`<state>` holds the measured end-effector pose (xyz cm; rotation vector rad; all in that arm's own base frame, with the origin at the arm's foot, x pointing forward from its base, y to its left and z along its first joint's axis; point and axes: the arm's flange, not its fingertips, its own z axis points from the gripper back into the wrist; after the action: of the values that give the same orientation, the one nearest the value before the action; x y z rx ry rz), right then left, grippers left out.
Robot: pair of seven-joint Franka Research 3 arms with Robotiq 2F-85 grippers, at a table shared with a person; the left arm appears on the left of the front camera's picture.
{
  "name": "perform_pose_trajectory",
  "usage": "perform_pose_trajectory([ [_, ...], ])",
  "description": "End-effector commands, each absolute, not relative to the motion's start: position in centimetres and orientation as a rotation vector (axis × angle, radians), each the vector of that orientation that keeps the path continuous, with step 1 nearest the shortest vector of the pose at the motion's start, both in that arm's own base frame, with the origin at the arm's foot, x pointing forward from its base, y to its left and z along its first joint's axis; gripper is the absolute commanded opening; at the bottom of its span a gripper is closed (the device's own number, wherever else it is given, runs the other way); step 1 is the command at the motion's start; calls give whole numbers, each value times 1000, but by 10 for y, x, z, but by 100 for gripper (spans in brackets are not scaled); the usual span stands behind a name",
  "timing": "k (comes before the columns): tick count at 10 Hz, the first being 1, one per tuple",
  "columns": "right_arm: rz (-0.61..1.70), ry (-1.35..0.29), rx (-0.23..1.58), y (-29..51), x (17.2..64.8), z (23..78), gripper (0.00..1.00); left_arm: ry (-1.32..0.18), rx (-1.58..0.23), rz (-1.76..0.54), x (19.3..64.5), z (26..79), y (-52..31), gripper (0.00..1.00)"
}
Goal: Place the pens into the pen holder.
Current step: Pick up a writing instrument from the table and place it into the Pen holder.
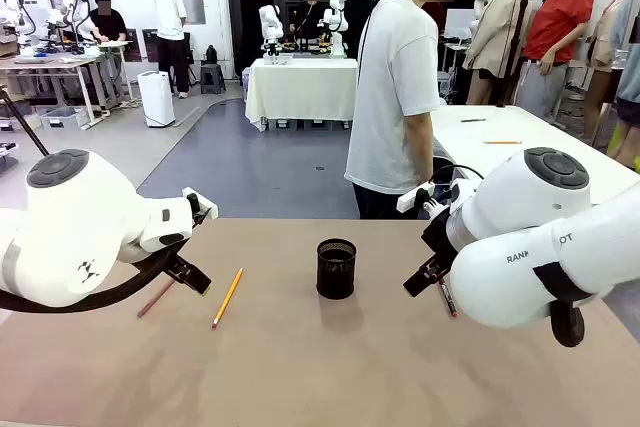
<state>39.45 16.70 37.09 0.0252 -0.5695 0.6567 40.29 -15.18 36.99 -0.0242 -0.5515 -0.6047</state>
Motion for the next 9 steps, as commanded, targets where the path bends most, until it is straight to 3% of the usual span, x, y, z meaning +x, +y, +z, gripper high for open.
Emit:
perform_pose_trajectory([
  [1,657,-570,25,167,394,371,100,-552,-24,-605,403,370,-152,100],
  [9,657,-570,25,167,394,371,100,-552,-24,-605,403,370,-152,100],
])
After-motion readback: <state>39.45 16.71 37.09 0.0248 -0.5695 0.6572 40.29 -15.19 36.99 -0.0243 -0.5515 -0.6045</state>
